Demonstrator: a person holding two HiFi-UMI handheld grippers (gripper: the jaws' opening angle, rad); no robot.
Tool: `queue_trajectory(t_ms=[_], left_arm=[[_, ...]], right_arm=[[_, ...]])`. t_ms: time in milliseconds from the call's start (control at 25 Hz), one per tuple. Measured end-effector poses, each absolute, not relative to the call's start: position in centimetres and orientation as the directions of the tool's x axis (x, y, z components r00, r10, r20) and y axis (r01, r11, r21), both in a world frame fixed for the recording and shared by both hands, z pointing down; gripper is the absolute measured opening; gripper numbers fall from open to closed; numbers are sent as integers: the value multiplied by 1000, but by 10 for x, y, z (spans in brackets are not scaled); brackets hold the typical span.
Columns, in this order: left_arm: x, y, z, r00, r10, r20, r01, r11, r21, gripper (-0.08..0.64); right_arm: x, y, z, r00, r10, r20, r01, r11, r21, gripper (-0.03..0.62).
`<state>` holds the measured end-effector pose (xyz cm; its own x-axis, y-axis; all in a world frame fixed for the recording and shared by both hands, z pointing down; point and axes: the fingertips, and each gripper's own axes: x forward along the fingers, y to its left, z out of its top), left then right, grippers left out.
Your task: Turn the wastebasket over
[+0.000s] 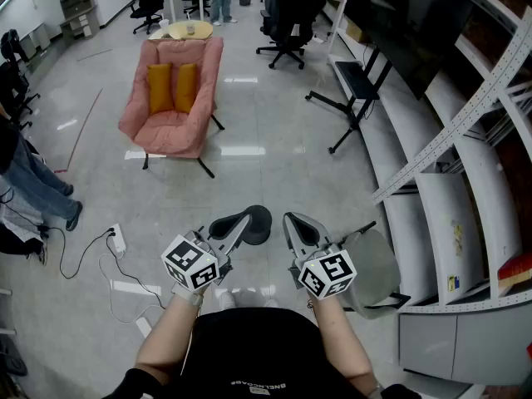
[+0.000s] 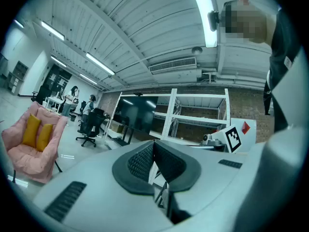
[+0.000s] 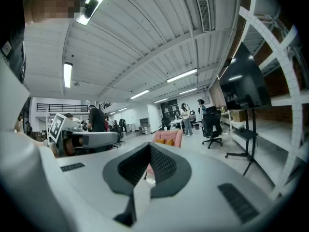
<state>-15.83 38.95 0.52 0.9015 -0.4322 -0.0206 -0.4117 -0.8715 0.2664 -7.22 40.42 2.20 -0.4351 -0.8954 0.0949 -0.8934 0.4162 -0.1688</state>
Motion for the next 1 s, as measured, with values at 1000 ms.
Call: queue_trajectory(t_ms=[1000], left_arm=[[-210, 318, 53, 903, -428, 27, -410, -844, 344, 14]], right_arm=[[-83, 334, 61, -331, -926, 183, -937, 299, -183, 11]])
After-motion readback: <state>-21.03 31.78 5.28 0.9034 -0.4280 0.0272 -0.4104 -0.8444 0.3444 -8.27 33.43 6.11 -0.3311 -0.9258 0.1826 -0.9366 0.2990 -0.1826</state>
